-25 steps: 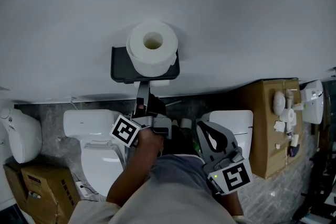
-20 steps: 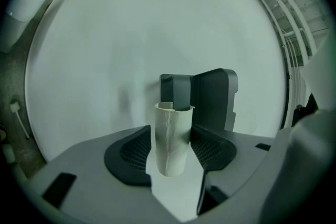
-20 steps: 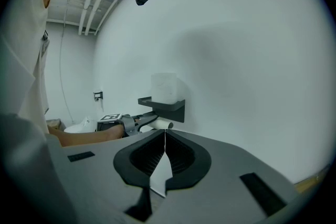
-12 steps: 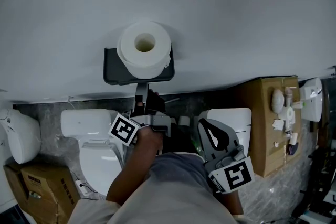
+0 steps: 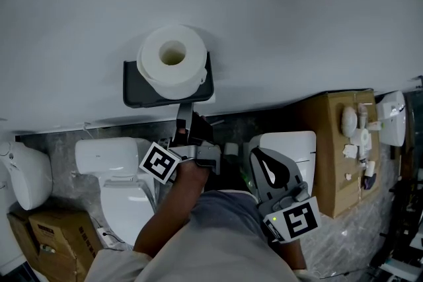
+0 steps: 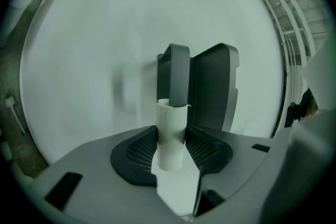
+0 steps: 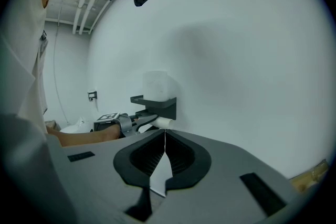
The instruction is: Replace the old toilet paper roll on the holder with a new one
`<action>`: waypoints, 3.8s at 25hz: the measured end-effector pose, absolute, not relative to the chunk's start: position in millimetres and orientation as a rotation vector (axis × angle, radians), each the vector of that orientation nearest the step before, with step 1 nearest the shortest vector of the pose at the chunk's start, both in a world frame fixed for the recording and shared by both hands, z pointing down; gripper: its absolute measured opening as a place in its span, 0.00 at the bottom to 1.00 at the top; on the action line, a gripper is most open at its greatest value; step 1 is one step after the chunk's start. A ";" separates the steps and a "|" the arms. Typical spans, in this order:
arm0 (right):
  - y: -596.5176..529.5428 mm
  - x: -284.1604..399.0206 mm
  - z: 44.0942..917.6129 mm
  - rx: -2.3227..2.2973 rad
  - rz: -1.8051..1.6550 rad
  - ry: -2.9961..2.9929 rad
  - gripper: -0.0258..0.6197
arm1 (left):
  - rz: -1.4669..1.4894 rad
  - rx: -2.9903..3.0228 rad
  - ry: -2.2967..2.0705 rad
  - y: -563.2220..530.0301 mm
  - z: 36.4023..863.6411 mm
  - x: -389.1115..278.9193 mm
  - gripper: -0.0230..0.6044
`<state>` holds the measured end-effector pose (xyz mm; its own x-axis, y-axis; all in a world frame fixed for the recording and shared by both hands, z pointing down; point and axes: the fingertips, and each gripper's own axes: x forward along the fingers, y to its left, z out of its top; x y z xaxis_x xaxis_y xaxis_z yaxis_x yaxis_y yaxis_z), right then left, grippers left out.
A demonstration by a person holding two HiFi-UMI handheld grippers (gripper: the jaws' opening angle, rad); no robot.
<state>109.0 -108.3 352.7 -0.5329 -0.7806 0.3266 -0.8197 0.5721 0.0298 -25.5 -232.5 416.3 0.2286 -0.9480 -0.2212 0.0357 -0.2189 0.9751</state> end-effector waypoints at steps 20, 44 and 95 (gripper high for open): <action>-97.4 144.5 352.9 1.425 0.228 -2.453 0.07 | -1.061 1.548 -0.789 -229.6 416.2 53.7 0.31; -81.8 113.7 351.0 1.369 0.220 -2.538 0.07 | -0.630 1.871 -1.107 -171.7 427.4 17.0 0.30; -40.4 36.2 343.4 1.331 0.187 -2.643 0.07 | 0.077 2.535 -1.700 -108.4 340.4 -100.5 0.27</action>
